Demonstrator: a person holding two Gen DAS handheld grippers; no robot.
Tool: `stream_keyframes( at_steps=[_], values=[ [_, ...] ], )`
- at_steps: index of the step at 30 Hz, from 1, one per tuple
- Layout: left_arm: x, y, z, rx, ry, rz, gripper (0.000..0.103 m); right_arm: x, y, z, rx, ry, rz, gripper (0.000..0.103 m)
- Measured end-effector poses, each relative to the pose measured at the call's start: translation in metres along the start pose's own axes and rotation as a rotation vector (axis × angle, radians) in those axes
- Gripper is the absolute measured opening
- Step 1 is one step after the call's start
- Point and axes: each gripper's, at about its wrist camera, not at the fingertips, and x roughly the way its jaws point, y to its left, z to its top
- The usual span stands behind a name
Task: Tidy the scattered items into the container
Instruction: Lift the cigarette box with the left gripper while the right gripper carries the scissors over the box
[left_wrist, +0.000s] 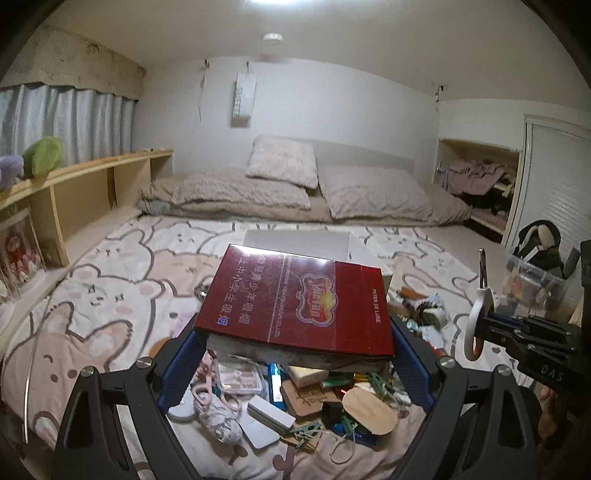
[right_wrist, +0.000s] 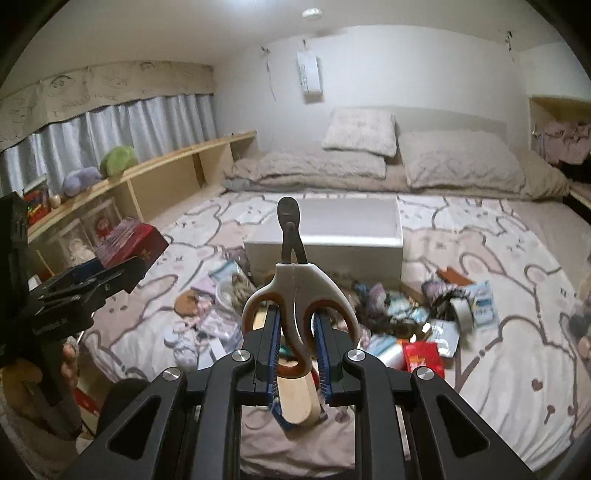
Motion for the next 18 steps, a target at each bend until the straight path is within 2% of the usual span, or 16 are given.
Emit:
stream_keyframes(
  at_steps=[8, 18],
  values=[
    [-0.030, 0.001, 0.021, -0.003, -0.056, 0.000, 0.093, -0.020, 0.015, 0.026, -0.025, -0.060, 0.018, 0.018],
    [-0.043, 0.001, 0.050, 0.033, -0.096, -0.019, 0.093, -0.026, 0.028, 0.060, -0.019, -0.089, 0.055, 0.018]
  ],
)
